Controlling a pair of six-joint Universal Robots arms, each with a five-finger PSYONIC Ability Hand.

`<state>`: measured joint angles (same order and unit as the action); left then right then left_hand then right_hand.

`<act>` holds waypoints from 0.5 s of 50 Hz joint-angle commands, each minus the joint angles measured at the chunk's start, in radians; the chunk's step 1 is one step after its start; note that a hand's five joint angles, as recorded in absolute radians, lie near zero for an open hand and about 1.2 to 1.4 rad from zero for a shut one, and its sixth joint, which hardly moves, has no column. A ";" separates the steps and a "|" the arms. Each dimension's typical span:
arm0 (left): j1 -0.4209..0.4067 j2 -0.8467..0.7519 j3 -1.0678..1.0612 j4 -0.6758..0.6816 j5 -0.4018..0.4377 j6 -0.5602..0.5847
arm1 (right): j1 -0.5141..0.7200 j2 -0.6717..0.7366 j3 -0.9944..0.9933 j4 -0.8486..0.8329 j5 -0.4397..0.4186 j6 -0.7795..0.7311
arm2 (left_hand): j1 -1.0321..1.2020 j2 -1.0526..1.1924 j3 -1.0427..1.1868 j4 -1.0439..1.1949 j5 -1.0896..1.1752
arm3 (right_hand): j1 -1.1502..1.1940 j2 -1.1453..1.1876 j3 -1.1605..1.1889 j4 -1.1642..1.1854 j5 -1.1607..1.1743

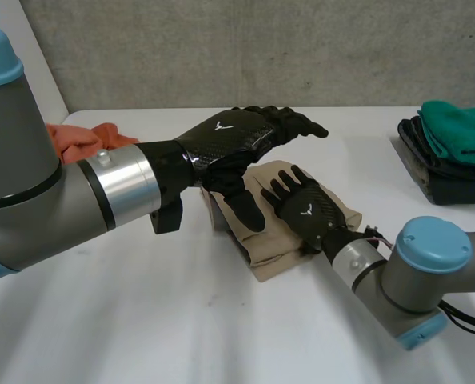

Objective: Fold the laundry.

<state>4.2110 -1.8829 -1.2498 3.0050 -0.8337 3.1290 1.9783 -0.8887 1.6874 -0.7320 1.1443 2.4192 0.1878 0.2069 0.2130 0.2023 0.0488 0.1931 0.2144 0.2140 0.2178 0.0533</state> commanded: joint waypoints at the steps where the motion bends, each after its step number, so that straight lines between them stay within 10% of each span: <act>1: 0.018 -0.007 -0.006 0.012 -0.010 -0.027 | 0.036 0.059 -0.109 0.025 0.003 0.038 | -0.013 -0.032 -0.038 -0.028 -0.049 | 0.155 0.133 0.134 0.130 0.120; 6: 0.026 -0.009 -0.011 0.014 -0.012 -0.033 | 0.048 0.097 -0.192 0.043 0.005 0.057 | -0.013 -0.032 -0.038 -0.028 -0.049 | 0.366 0.344 0.345 0.341 0.331; 11: 0.032 -0.009 -0.011 0.020 -0.012 -0.033 | 0.068 0.128 -0.311 0.082 0.009 0.116 | -0.013 -0.032 -0.038 -0.028 -0.049 | 1.198 1.177 1.177 1.173 1.163; 25: 0.060 0.024 0.024 0.061 -0.035 -0.096 | 0.031 0.091 -0.545 0.172 0.161 0.320 | -0.013 -0.032 -0.038 -0.028 -0.049 | 1.203 1.182 1.182 1.178 1.168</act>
<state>4.2589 -1.8818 -1.2435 3.0506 -0.8560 3.0667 2.0431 -0.7274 1.1891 -0.5754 1.2461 2.6871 0.1878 0.2069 0.2130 0.2023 0.0488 1.0582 1.1728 1.1638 1.1832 0.9364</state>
